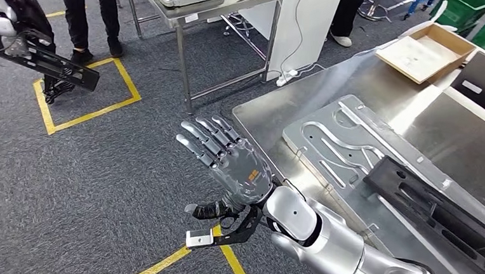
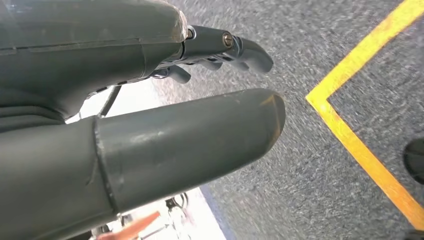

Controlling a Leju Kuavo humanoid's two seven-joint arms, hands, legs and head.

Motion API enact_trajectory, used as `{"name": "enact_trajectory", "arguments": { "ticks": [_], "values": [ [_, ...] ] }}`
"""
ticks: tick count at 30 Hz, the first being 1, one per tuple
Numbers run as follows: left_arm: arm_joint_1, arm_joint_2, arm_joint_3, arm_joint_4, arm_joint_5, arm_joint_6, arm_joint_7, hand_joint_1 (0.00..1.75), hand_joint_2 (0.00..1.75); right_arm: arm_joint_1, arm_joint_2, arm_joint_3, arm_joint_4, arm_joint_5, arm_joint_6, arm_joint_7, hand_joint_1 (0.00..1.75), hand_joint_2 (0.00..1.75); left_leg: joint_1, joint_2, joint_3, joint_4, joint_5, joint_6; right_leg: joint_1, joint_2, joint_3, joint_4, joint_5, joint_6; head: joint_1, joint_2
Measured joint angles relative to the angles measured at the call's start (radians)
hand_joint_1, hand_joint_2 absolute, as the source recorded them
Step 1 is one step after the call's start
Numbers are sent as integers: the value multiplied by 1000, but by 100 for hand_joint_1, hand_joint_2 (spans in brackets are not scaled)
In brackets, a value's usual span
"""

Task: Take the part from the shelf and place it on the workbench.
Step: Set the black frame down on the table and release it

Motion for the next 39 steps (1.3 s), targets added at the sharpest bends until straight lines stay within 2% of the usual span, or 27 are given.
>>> {"name": "enact_trajectory", "arguments": {
  "ticks": [2, 3, 4, 5, 7, 8, 9, 11, 12, 13, 14, 15, 17, 19, 20, 22, 23, 24, 26, 27, 28, 30, 32, 33, 35, 37, 39],
  "values": [
    [0, -1, 0, 0, 1, 0, -1, 0, 0, -2, 0, 0, 0, 0, 3, 3, 0, 0, -2, -28, -1, 5, -2, -3, -1, 40, 55, -135, 74, -10, 0, 0],
    [-1, -2, 0, 0, 1, 0, -2, 0, 0, -3, -1, 0, -1, 0, 5, 5, 0, 0, -1, -42, -3, 7, -2, -6, -1, 61, 77, -189, 94, -13, 0, 0],
    [-1, -3, 0, 0, 1, -1, -3, 0, 0, -3, -2, 0, -2, -1, 7, 7, 0, 0, 1, -53, -6, 8, -1, -11, 0, 76, 89, -219, 101, -15, 0, 0],
    [0, -4, 0, 0, 0, -1, -4, 0, 0, -4, -2, 0, -4, -3, 9, 9, 0, 0, 4, -65, -10, 7, 0, -17, 3, 78, 93, -228, 98, -17, 0, 0],
    [3, -4, 0, 0, -3, -1, -6, 0, 0, -7, -5, 0, -9, -6, 14, 12, 0, 0, 9, -79, -14, 6, 3, -31, 4, 52, 100, -239, 101, -24, 0, 0],
    [4, -4, 0, 0, -4, 0, -6, 0, 0, -9, -7, 0, -13, -7, 15, 12, 0, 0, 7, -63, -19, 16, -4, -35, 3, 39, 107, -247, 104, -29, -1, 0],
    [4, -4, 0, 0, -5, 0, -7, 0, 0, -10, -10, 0, -16, -8, 17, 13, 0, 0, 5, -35, -33, 44, -22, -38, 1, 25, 112, -254, 107, -35, -1, 0],
    [0, -7, 0, 0, -5, 2, -10, 0, 0, -9, -21, 0, -23, -11, 20, 11, 0, 0, 4, 31, -87, 156, -81, -44, 4, -5, 119, -261, 108, -42, -2, 0],
    [-2, -9, 0, 0, -4, 3, -12, 0, 0, -8, -29, 0, -25, -13, 23, 10, 0, 0, 7, 47, -119, 218, -109, -47, 6, -22, 119, -261, 106, -44, -2, 0],
    [-2, -12, 0, 0, -3, 5, -13, 0, 0, -7, -36, 0, -28, -16, 24, 9, 0, 0, 10, 55, -141, 261, -121, -51, 7, -38, 119, -260, 104, -44, -2, 0],
    [-2, -14, 0, 0, -2, 6, -14, 0, 0, -5, -44, 0, -31, -18, 25, 9, 0, 0, 13, 60, -146, 271, -116, -54, 8, -53, 120, -259, 101, -43, -2, 0],
    [-2, -15, 0, 0, -2, 8, -14, 0, 0, -3, -50, 0, -35, -19, 25, 9, 0, 0, 15, 65, -130, 243, -93, -56, 8, -66, 121, -257, 98, -41, -2, 0],
    [-2, -18, -1, 0, -3, 15, -11, 0, 0, 6, -67, 0, -48, -18, 21, 10, 0, 0, 15, 101, -60, 117, -37, -57, 8, -91, 127, -251, 88, -32, -2, 0],
    [-3, -23, -1, 0, -5, 22, -4, 0, 0, 17, -90, 0, -61, -12, 13, 12, 0, 0, 9, 130, -12, 28, -12, -46, 13, -112, 131, -244, 78, -20, 0, 0],
    [-4, -25, -1, 0, -6, 25, -1, 0, 0, 24, -101, 0, -66, -10, 7, 14, 0, 0, 5, 129, -8, 18, -16, -39, 15, -123, 133, -243, 75, -15, 1, 0],
    [-2, -28, -1, 1, -10, 30, 6, 0, 0, 39, -116, 0, -76, -4, -9, 16, 0, 0, 3, 103, -9, 13, -12, -24, 13, -139, 139, -245, 70, -3, 2, 0],
    [-1, -30, -1, 1, -12, 33, 10, 0, 0, 47, -121, 0, -81, -2, -16, 17, 0, 0, 4, 92, -7, 9, -10, -18, 10, -127, 140, -239, 62, 3, 2, 0],
    [-1, -31, -1, 1, -17, 36, 13, 0, 0, 55, -128, 0, -87, -1, -26, 17, 0, 0, 5, 82, -5, 5, -8, -12, 7, -103, 132, -217, 45, 7, 2, 0],
    [-4, -33, -1, 1, -24, 42, 18, 0, 0, 73, -144, -1, -97, 0, -43, 19, 0, 0, 6, 64, -2, 1, -5, -4, 3, -39, 90, -123, -9, 10, 2, 0],
    [-6, -33, -1, 1, -26, 44, 19, 0, 0, 81, -150, -2, -100, 0, -50, 20, 0, 0, 6, 57, -3, 1, -5, -1, 3, -23, 68, -77, -32, 9, 2, 0],
    [-7, -33, -1, 1, -27, 45, 20, 0, 0, 88, -153, -2, -101, 0, -54, 21, 0, 0, 6, 53, -3, 1, -5, 0, 3, -17, 52, -47, -46, 9, 2, 0],
    [-7, -33, -1, 1, -27, 46, 20, 0, 0, 92, -155, -3, -101, 0, -56, 21, 0, 0, 6, 50, -3, 1, -5, 0, 4, -15, 43, -30, -52, 9, 2, 0],
    [-8, -33, -1, 1, -27, 48, 20, 0, 0, 109, -160, -4, -105, 1, -67, 23, 0, 0, 5, 40, -3, 2, -5, 1, 5, -11, 18, 16, -64, 9, 2, 0],
    [-8, -34, -1, 1, -27, 52, 18, 0, 0, 124, -163, -5, -108, 2, -77, 22, 0, 0, 4, 28, -2, 2, -5, 2, 5, -8, 4, 31, -58, 8, 2, 0],
    [-5, -40, -1, 1, -33, 71, 11, 0, 0, 160, -167, -17, -117, 13, -90, 21, 0, 0, 1, -15, 0, 5, -7, -1, 3, 46, 42, -89, 22, -1, 2, 0],
    [0, -47, -1, 1, -38, 88, 5, 0, 0, 181, -168, -28, -122, 23, -92, 21, 0, 0, 2, -55, -3, 8, -7, -11, 3, 90, 98, -232, 94, -8, 2, 0],
    [7, -50, -1, 1, -38, 95, 4, 0, 0, 185, -169, -31, -125, 24, -91, 21, 0, 0, 5, -73, -9, 7, -4, -24, 4, 71, 103, -238, 95, -15, 2, 0]
  ]
}}
